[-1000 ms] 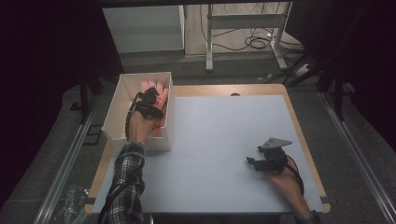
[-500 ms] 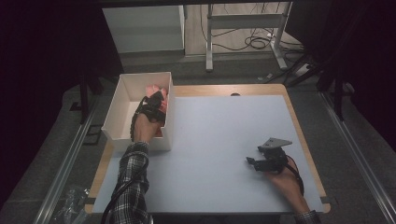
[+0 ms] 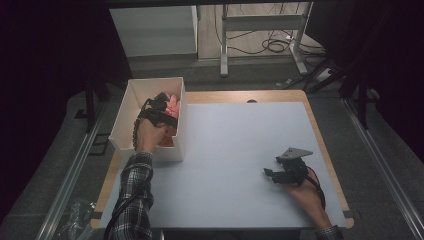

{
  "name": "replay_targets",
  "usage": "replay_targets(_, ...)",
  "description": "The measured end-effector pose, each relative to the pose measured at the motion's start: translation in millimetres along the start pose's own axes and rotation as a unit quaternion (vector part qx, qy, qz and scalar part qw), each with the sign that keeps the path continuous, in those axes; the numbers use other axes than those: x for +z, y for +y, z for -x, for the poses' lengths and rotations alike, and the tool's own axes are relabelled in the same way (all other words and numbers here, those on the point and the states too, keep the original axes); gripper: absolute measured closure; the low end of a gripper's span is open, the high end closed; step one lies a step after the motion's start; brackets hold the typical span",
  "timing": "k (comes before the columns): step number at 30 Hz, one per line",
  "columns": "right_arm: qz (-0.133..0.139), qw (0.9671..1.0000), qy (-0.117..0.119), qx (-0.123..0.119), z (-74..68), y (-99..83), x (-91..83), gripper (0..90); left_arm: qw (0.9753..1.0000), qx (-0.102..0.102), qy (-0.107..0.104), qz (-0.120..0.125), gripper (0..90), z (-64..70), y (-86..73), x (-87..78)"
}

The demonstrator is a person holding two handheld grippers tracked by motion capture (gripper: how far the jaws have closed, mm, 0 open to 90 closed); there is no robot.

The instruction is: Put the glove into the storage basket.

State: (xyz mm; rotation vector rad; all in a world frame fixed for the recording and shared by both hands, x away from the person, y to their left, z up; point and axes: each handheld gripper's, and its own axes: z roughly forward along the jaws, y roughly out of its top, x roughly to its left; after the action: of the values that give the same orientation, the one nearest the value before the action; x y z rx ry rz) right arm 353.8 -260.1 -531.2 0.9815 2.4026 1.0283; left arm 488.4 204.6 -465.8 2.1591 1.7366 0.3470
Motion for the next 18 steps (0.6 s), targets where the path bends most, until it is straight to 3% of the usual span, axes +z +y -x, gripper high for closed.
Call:
replay_targets(6,0.000,1.0000,0.000,0.000,0.0,0.0,0.0,30.0,0.9992,0.005,-0.026,0.032,4.6,-0.2,-5.9,-16.2)
replay_targets(18,0.000,1.0000,0.000,0.000,-0.1,0.0,0.0,30.0,0.9953,0.036,-0.031,0.084,3.1,2.2,-11.7,-48.5)
